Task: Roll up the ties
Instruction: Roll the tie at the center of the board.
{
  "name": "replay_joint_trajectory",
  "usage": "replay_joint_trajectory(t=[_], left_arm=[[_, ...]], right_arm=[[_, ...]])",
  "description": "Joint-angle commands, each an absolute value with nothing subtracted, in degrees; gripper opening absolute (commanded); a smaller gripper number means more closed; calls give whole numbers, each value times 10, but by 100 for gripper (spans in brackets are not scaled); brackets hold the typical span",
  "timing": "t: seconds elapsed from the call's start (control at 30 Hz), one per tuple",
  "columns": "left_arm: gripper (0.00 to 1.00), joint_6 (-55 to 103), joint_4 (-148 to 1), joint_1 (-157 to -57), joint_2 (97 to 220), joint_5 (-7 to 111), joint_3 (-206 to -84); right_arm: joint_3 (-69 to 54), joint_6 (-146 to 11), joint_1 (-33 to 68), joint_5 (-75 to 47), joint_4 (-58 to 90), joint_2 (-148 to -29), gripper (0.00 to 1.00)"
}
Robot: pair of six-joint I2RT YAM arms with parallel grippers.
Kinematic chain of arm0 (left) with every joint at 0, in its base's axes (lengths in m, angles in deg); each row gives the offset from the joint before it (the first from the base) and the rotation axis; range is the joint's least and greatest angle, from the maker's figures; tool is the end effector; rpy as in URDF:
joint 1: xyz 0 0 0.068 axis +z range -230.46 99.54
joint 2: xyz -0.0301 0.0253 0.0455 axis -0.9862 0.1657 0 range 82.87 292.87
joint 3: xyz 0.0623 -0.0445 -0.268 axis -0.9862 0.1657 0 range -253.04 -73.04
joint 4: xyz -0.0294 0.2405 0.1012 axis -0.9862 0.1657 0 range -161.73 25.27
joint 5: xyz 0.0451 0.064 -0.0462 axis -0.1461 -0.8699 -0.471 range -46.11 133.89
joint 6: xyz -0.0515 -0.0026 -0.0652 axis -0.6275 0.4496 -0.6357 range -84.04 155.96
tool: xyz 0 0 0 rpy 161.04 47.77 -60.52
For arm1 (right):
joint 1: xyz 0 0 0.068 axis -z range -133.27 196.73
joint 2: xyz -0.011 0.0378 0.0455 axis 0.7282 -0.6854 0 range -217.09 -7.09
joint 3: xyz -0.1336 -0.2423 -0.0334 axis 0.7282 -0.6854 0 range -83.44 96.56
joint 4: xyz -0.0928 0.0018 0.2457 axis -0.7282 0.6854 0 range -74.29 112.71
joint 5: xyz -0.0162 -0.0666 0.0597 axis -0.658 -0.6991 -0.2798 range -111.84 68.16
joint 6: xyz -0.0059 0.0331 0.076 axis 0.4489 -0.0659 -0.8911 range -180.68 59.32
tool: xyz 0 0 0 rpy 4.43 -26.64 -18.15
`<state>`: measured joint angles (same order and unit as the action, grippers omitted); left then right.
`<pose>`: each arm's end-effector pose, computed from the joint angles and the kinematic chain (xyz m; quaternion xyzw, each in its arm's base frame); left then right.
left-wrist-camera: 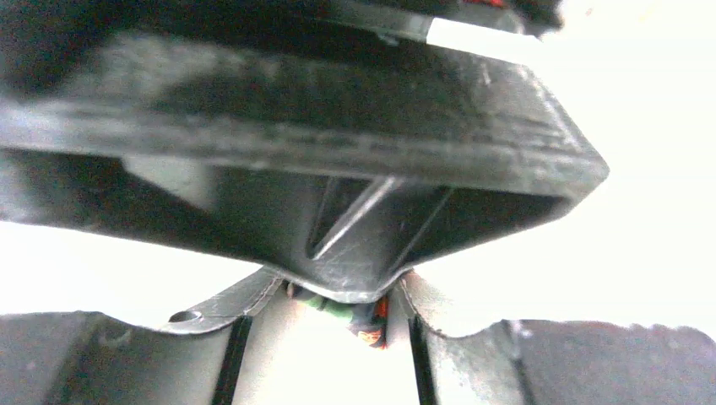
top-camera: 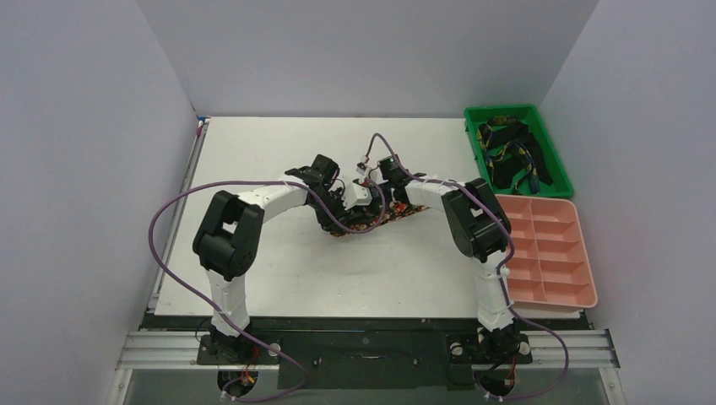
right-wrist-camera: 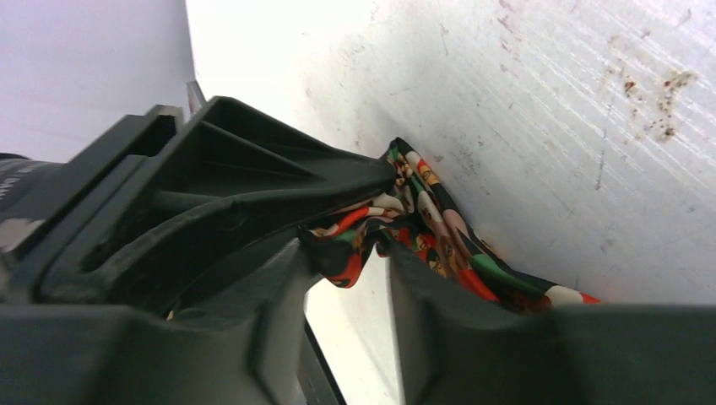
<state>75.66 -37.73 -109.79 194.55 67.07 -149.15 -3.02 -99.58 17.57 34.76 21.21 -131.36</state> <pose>0.3383 -0.2228 0.1382 0.5756 0.7742 -0.1812 0.1909 0.3769 0.2798 0.1230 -0.0941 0.8366 0.5396 0.0046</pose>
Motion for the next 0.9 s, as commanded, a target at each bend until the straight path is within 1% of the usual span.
replay_joint_trajectory(t=[0.0, 0.03, 0.07, 0.1, 0.13, 0.27, 0.3, 0.33, 0.4, 0.53, 0.57, 0.6, 0.67, 0.87], left_arm=[[32, 756, -346, -1106, 1977, 679, -1488], [32, 755, -347, -1106, 1977, 680, -1488], [33, 754, -346, -1105, 1977, 681, -1488], [34, 753, -346, -1104, 1977, 682, -1488], [35, 752, -347, -1102, 1976, 684, -1489], [42, 754, -354, -1093, 1961, 698, -1481], [47, 757, -357, -1092, 1954, 704, -1476], [50, 760, -370, -1090, 1937, 708, -1464], [60, 774, -397, -1090, 1906, 714, -1437], [71, 790, -456, -1091, 1862, 693, -1399], [73, 793, -458, -1093, 1860, 691, -1398], [79, 801, -461, -1094, 1860, 686, -1398], [83, 809, -467, -1100, 1863, 676, -1400], [85, 819, -483, -1122, 1894, 644, -1426]], right_arm=[[8, -888, 168, 322, 305, -1331, 26], [9, -874, 169, 318, 316, -1332, 16], [12, -865, 170, 310, 323, -1332, 12], [17, -848, 171, 307, 343, -1335, 3], [19, -838, 172, 297, 351, -1336, 0], [31, -791, 180, 269, 395, -1340, 0], [35, -779, 180, 264, 407, -1340, 0], [37, -769, 181, 257, 416, -1340, 0], [41, -760, 182, 248, 422, -1341, 0], [49, -748, 183, 234, 430, -1343, 0], [51, -748, 183, 234, 431, -1343, 0], [53, -748, 182, 234, 433, -1345, 0], [56, -750, 183, 239, 432, -1344, 0], [56, -779, 181, 281, 406, -1329, 0]])
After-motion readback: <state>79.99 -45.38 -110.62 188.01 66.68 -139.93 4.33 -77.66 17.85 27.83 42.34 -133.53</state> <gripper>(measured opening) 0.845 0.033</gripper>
